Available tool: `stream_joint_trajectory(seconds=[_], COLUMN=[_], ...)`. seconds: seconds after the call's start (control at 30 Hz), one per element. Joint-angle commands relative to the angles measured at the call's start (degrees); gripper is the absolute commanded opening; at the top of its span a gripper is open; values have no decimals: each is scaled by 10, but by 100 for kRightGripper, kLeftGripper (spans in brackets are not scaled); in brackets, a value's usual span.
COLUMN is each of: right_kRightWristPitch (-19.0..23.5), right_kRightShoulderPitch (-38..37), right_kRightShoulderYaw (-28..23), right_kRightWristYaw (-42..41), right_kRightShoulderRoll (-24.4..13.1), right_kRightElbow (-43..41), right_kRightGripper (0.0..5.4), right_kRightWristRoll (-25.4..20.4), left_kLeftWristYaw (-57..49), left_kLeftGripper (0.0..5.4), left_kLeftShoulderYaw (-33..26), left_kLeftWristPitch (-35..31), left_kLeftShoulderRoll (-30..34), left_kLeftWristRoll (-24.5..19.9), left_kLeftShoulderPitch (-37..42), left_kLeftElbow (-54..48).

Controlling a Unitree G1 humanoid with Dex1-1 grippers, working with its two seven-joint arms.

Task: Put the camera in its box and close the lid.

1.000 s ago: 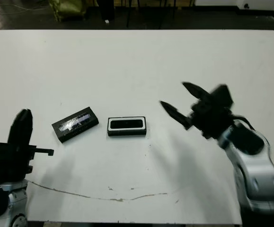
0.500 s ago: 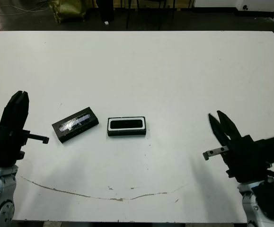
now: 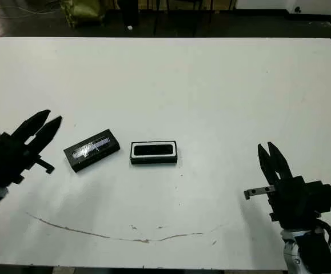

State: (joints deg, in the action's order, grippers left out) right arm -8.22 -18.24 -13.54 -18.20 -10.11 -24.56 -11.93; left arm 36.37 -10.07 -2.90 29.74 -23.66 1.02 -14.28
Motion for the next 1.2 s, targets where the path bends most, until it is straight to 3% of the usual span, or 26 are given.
stream_joint_trajectory(seconds=[0.03, 0.23, 0.47, 1.2], right_kRightWristPitch=[15, 8, 22, 18], right_kRightShoulderPitch=[-12, -16, -24, -31], right_kRightShoulderYaw=[2, 6, 11, 25], right_kRightWristYaw=[6, 3, 11, 16], right_kRightShoulderRoll=[-5, -5, -8, -8], right_kRightElbow=[-7, 3, -13, -13], right_kRightGripper=[0, 0, 0, 0], right_kRightWristRoll=[-1, -10, -3, 1], left_kLeftWristYaw=[44, 105, 220, 228], left_kLeftGripper=[228, 375, 537, 537], left_kLeftShoulderYaw=[19, 58, 82, 100], left_kLeftWristPitch=[-18, -57, -79, -53], left_kLeftShoulderRoll=[40, 85, 93, 39], left_kLeftWristRoll=[22, 53, 23, 52], left_kLeftShoulderPitch=[30, 87, 141, 134], left_kLeftElbow=[49, 103, 198, 282])
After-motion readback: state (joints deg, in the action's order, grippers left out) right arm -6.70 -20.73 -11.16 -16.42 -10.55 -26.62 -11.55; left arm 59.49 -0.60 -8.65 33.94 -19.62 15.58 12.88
